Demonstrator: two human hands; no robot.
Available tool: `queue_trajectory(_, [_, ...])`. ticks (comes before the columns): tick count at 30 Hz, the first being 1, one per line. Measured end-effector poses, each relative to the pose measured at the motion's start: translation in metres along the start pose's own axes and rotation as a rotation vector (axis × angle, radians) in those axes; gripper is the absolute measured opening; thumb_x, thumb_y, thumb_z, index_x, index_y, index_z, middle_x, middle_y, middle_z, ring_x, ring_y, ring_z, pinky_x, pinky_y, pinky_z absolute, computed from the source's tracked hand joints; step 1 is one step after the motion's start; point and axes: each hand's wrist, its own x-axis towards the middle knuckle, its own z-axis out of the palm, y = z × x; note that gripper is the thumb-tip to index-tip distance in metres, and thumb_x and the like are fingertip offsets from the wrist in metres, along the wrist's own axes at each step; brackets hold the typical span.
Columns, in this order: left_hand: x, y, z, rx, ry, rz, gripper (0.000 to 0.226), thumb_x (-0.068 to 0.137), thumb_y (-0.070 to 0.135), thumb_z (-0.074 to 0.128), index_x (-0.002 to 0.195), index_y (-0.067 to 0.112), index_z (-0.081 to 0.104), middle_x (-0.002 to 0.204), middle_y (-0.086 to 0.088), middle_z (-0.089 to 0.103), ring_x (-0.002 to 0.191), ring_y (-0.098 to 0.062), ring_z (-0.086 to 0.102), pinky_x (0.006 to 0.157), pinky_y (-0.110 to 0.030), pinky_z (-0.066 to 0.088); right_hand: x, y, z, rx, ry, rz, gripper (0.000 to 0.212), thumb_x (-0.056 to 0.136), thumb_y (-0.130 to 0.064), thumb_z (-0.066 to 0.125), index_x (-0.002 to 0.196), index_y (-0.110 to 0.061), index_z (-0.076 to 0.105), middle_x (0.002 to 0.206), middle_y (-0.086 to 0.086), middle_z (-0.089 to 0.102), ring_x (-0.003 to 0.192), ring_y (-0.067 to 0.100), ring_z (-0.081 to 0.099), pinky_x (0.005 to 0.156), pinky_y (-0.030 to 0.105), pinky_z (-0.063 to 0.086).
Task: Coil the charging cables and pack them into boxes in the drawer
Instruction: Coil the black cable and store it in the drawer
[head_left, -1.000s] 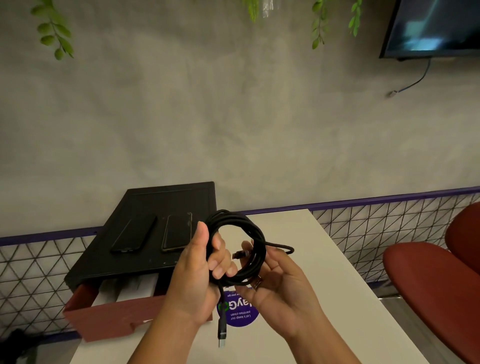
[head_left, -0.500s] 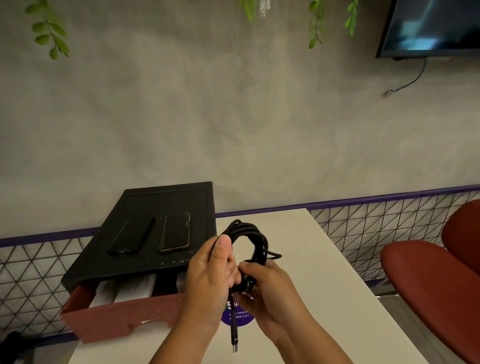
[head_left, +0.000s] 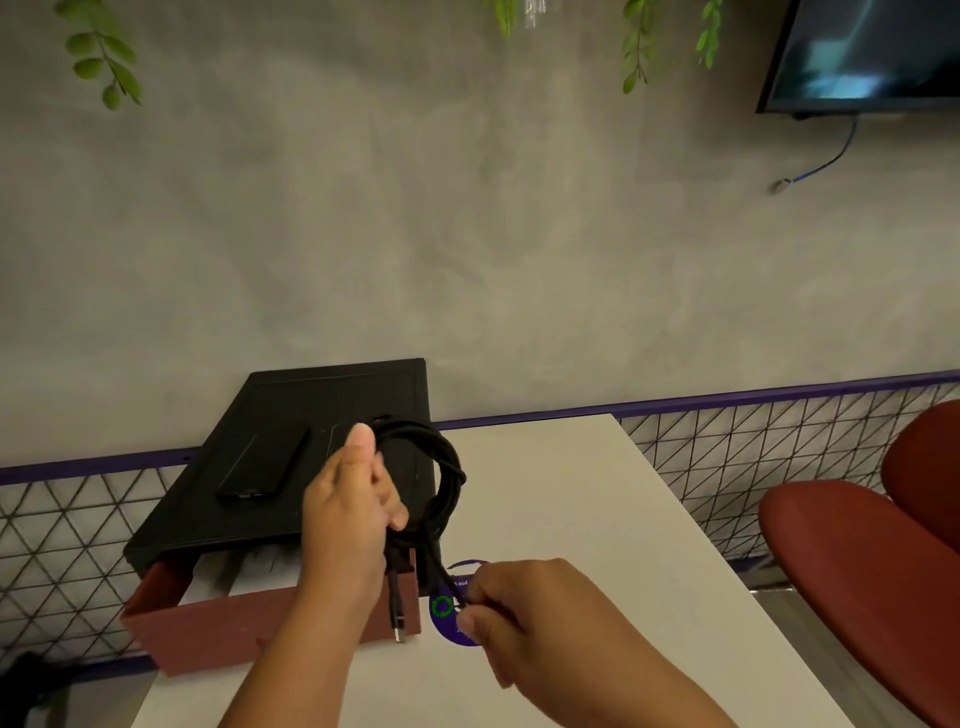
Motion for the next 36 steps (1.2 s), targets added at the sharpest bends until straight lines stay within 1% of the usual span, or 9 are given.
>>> queue_trajectory(5, [0.001,-0.004,0.002,-0.090,0.013,-0.179,0.040,0.095,0.038,0.045,0.063,0.015,0.043,0.038,0.008,0.028,0.035,-0.008,0.025,0.040,-0.023,0.029,-0.002,-0.014,0.003,-0.110,-0.041,-0.091,0.020,0.091,-0.029,0.046,0.073,-0.020,0.046,0.063,-0.001,0.045,0.057,0.011,0.038,0.053,0.023,0.030])
queue_trajectory(11, [-0.021,-0.007,0.008,-0.199,-0.331,-0.378,0.022,0.075,0.026,0.057,0.066,0.010,0.045,0.050,-0.001,0.041,0.041,-0.012,0.040,0.058,-0.031,0.033,-0.003,-0.022,-0.008,-0.286,-0.073,-0.248,0.013,0.088,-0.022,0.043,0.076,-0.020,0.041,0.059,-0.006,0.033,0.052,0.011,0.031,0.047,0.023,0.020])
queue_trajectory(18, [-0.044,-0.003,0.006,-0.030,-0.555,-0.372,0.031,0.090,0.024,0.048,0.075,0.006,0.067,0.062,-0.005,0.067,0.053,-0.011,0.063,0.048,-0.016,0.048,0.004,-0.021,-0.036,-0.256,-0.077,-0.355,0.017,0.095,-0.024,0.039,0.078,-0.024,0.044,0.076,-0.003,0.049,0.063,0.010,0.043,0.058,0.024,0.035])
queue_trajectory(23, [-0.052,0.003,0.005,0.104,-0.728,-0.392,0.059,0.075,0.064,0.031,0.050,0.019,0.060,0.038,-0.001,0.034,0.035,-0.013,0.031,0.052,-0.026,0.045,0.016,-0.005,-0.052,-0.336,0.100,-0.435,0.024,0.095,-0.026,0.042,0.091,-0.018,0.064,0.082,-0.010,0.043,0.082,0.012,0.040,0.074,0.029,0.039])
queue_trajectory(25, [-0.052,0.004,0.002,0.077,-0.823,-0.440,0.069,0.070,0.073,0.027,0.056,0.020,0.069,0.037,0.002,0.028,0.033,-0.008,0.025,0.049,-0.025,0.042,0.025,0.004,-0.054,-0.307,0.174,-0.474,0.024,0.088,-0.026,0.045,0.090,-0.019,0.068,0.083,-0.011,0.046,0.080,0.009,0.041,0.072,0.022,0.036])
queue_trajectory(28, [-0.048,0.005,-0.002,0.039,-0.950,-0.444,0.075,0.056,0.084,0.051,0.072,0.013,0.069,0.037,0.007,0.032,0.031,-0.003,0.028,0.045,-0.020,0.039,0.033,0.014,-0.049,0.078,0.152,-0.408,0.010,0.085,-0.017,0.061,0.080,-0.020,0.067,0.075,-0.017,0.054,0.075,0.002,0.051,0.066,0.013,0.040])
queue_trajectory(32, [-0.049,0.002,-0.003,0.086,-0.848,-0.425,0.038,0.073,0.055,0.061,0.069,0.017,0.066,0.039,0.003,0.033,0.028,-0.004,0.027,0.039,-0.020,0.036,0.037,0.023,-0.039,0.365,0.130,-0.243,0.015,0.081,-0.019,0.070,0.071,-0.029,0.067,0.084,-0.021,0.058,0.070,-0.003,0.054,0.062,0.013,0.042])
queue_trajectory(34, [-0.051,0.000,-0.003,0.118,-0.812,-0.403,0.039,0.079,0.046,0.050,0.054,0.021,0.066,0.037,0.004,0.032,0.028,-0.004,0.026,0.040,-0.021,0.035,0.035,0.028,-0.029,0.119,0.251,-0.193,0.012,0.084,-0.037,0.064,0.080,-0.030,0.073,0.101,-0.024,0.051,0.083,-0.003,0.051,0.069,0.013,0.037])
queue_trajectory(36, [-0.050,-0.004,-0.004,0.110,-0.758,-0.423,0.046,0.081,0.044,0.047,0.047,0.020,0.064,0.036,0.003,0.032,0.028,-0.005,0.026,0.041,-0.021,0.035,0.029,0.031,-0.017,-0.115,0.310,-0.252,0.036,0.086,-0.052,0.046,0.101,-0.031,0.072,0.109,-0.021,0.050,0.092,0.001,0.047,0.073,0.012,0.034])
